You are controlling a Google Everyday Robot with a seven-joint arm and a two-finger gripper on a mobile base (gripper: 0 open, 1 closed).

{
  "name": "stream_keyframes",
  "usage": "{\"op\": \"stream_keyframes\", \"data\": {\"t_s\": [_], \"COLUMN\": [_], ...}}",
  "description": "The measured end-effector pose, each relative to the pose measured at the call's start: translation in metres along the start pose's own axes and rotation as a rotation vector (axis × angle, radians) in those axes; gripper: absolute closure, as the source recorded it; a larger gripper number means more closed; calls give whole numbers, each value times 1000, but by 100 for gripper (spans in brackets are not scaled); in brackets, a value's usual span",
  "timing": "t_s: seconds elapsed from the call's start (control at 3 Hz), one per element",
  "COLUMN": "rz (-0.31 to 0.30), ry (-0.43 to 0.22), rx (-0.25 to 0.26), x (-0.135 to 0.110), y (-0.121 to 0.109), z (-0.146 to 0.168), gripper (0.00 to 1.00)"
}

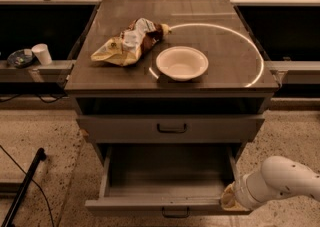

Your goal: Open middle drawer

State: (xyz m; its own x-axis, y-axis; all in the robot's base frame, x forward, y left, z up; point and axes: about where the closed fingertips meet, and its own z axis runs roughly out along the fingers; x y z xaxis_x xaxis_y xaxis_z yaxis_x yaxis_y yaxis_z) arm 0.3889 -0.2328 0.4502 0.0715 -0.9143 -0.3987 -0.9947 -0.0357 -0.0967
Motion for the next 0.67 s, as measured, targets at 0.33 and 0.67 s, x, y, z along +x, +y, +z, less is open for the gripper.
{"op": "stream_keyframes", "data": {"t_s": [0.33, 0.67], "rz": [0, 0], "ry": [0, 0], "rx": [0, 0], "x": [-1, -1], "y": [1, 1], "z": [-2, -2], "gripper": [78, 55]}}
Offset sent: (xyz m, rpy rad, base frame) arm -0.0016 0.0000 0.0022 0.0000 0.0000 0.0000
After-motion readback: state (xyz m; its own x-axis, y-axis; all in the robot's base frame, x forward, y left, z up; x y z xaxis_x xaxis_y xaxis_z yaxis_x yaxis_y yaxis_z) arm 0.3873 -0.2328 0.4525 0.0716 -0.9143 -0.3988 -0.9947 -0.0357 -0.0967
